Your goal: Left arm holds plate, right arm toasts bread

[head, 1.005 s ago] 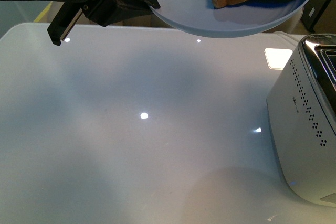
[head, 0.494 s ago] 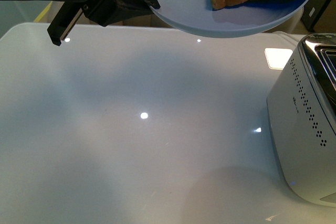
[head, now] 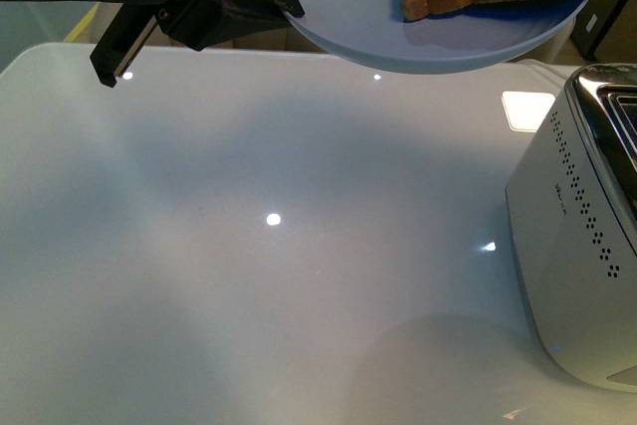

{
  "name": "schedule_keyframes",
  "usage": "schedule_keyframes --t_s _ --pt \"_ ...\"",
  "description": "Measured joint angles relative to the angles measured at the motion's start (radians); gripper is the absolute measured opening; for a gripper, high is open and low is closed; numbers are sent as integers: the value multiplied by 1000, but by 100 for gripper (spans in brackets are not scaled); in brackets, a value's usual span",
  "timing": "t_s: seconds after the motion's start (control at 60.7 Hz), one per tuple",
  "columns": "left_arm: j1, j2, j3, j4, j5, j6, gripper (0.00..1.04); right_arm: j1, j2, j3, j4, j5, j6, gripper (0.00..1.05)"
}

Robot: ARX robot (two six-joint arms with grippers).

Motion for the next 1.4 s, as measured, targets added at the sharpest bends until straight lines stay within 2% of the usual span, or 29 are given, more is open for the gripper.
schedule_keyframes --t_s 0.115,0.165,0.313,0.412,0.609,0.807,1.087,1.4 --pt "0 0 0 0 1 0 3 0 -49 -2 -1 -1 -4 6" --pt "0 0 0 0 1 -1 3 -1 -87 -7 -1 -2 -6 4" --pt "0 0 0 0 1 -3 3 -14 -225 -26 -45 4 -28 3" --pt "0 0 0 0 1 -3 3 -23 -315 -31 -125 30 -66 3" --pt "0 0 0 0 1 -3 3 -38 -491 -43 -338 188 -280 3" --pt "0 0 0 0 1 -3 3 -29 -591 -131 -423 343 -529 3" --pt "0 0 0 0 1 -3 3 -42 -512 -218 -354 408 -781 3" --pt "0 0 0 0 1 -3 3 -55 -345 -236 -227 392 -866 3"
